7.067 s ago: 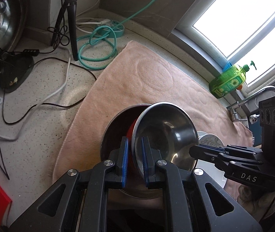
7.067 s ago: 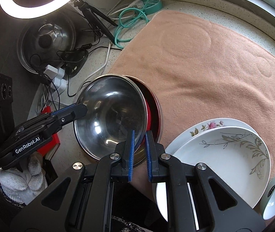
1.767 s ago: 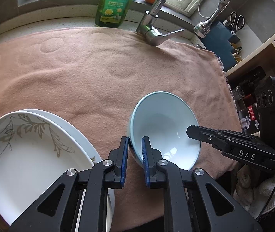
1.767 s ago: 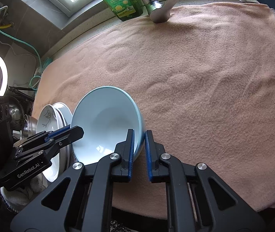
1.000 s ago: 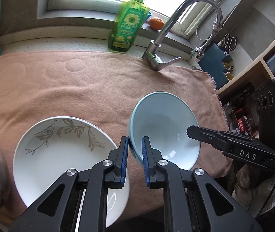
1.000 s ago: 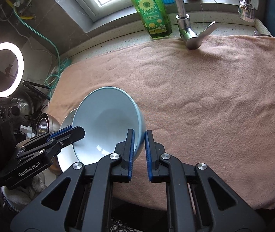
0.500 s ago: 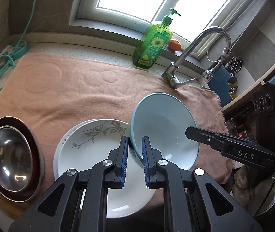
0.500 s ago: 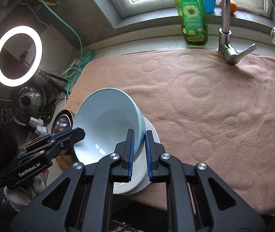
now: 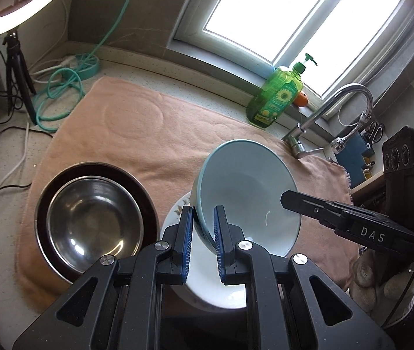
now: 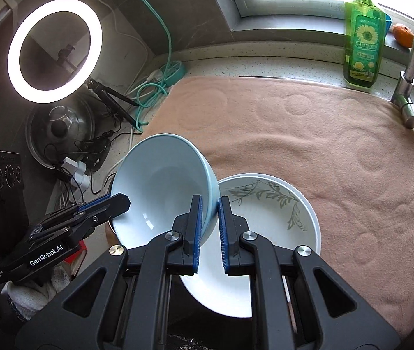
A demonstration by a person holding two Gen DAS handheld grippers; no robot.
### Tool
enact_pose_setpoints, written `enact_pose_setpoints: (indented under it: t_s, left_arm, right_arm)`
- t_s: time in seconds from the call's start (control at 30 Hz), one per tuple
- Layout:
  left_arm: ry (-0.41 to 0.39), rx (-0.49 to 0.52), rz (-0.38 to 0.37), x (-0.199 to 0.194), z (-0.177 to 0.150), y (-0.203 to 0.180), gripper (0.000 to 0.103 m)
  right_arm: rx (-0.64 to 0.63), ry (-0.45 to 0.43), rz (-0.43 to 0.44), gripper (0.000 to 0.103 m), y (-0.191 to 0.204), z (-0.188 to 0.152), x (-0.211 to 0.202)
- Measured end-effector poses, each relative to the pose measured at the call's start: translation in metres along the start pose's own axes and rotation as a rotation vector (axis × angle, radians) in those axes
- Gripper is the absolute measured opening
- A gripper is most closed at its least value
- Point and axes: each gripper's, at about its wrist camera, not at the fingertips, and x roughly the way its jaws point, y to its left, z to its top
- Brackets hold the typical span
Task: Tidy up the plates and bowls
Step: 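Lift and carry the light blue bowl with the left tool to the steel bowls, then lower the light blue bowl into the red-bottomed bowl with the left tool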
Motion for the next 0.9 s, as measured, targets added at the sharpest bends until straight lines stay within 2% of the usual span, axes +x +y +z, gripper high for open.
enact_pose_setpoints:
  t_s: [0.4, 0.9]
  left_arm:
    - [-0.038, -0.091, 0.062, -0.026, -0.003, 0.059, 0.013]
    - [-0.004, -0.155, 0.094, -0.027, -0.011, 0.107, 0.013]
  right_arm:
    - [-0.088, 0.060, 0.030, 0.011, 0.061, 0.008, 0.049]
    - [-0.117, 0.136, 0.022, 0.011, 0.087, 0.005, 0.099]
